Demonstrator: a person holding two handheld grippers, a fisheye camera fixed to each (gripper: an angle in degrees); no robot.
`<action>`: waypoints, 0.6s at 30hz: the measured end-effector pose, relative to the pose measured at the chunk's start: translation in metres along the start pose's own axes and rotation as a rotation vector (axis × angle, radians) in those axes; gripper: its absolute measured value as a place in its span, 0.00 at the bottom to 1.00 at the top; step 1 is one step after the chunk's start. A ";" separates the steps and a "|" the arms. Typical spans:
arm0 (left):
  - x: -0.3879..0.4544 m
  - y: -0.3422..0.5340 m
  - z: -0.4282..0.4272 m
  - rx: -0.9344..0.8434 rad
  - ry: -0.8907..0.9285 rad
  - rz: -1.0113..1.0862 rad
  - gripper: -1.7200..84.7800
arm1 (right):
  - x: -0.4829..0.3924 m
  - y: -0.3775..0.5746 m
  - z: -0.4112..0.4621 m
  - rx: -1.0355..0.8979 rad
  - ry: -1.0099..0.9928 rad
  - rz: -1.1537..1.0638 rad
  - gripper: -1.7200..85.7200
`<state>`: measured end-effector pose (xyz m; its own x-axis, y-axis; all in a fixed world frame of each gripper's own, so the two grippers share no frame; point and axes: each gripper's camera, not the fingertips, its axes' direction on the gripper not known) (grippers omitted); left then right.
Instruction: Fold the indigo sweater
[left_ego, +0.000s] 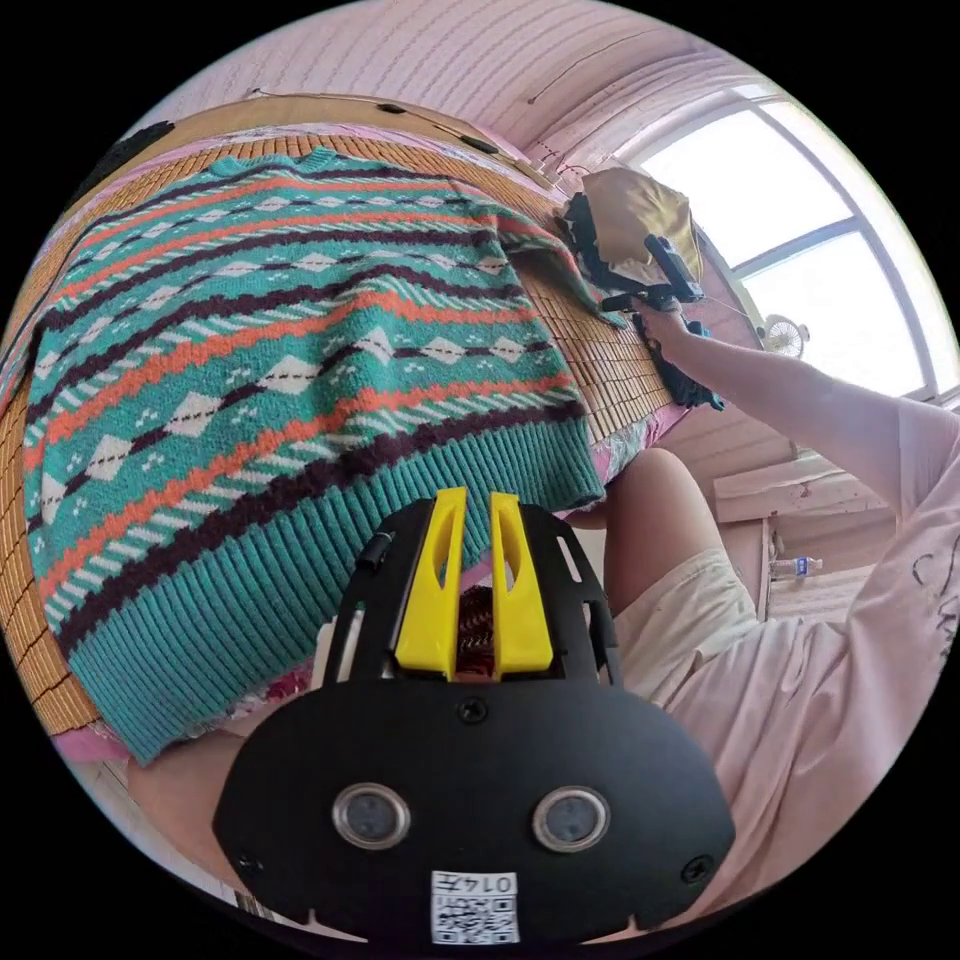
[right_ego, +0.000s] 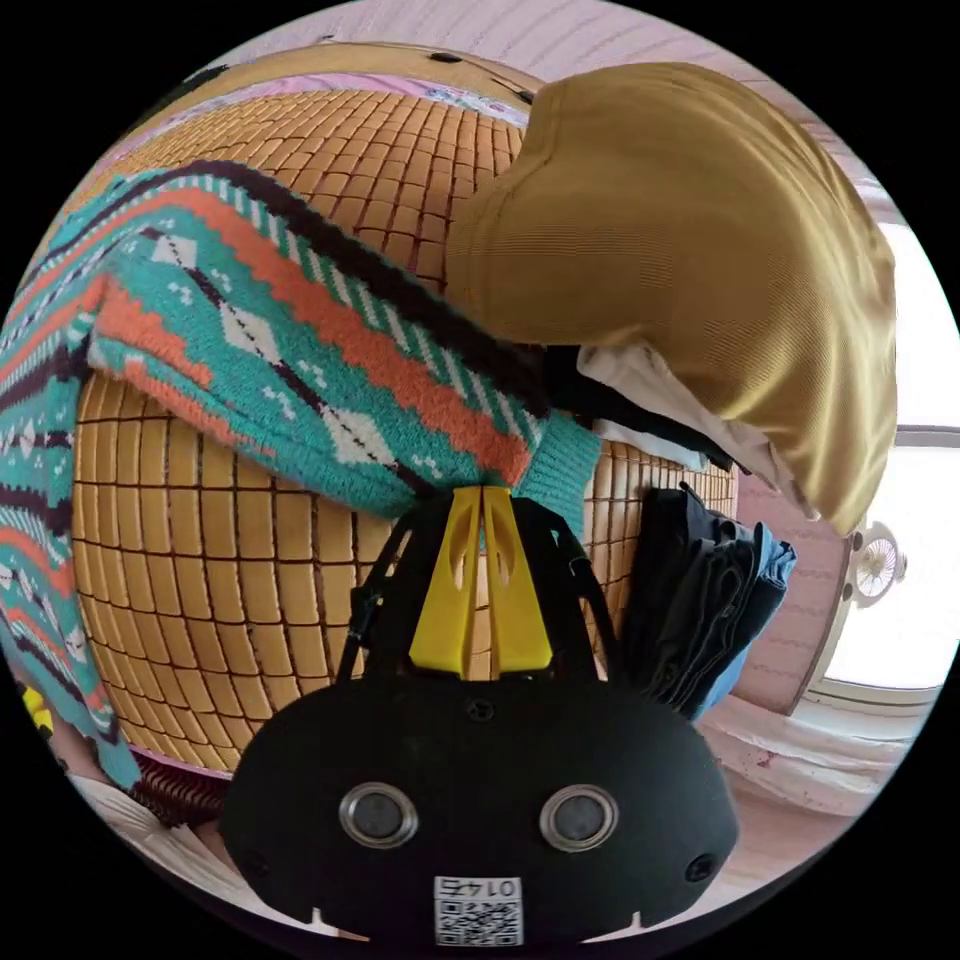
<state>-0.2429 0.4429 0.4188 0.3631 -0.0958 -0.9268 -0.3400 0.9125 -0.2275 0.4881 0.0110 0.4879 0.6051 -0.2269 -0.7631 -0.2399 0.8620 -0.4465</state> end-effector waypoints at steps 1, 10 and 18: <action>0.005 -0.004 0.004 -0.007 -0.005 0.017 0.08 | 0.004 -0.002 0.003 -0.018 -0.006 0.000 0.01; 0.053 -0.023 0.044 -0.159 -0.089 0.176 0.02 | 0.000 0.068 -0.059 0.339 -0.396 0.033 0.02; 0.041 -0.021 0.025 -0.103 0.061 0.117 0.07 | -0.118 0.167 -0.072 0.141 -0.811 -0.227 0.14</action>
<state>-0.1996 0.4300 0.3927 0.2636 -0.0183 -0.9645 -0.4650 0.8736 -0.1437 0.3222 0.1496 0.4698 0.9964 -0.0523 -0.0674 0.0169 0.8954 -0.4450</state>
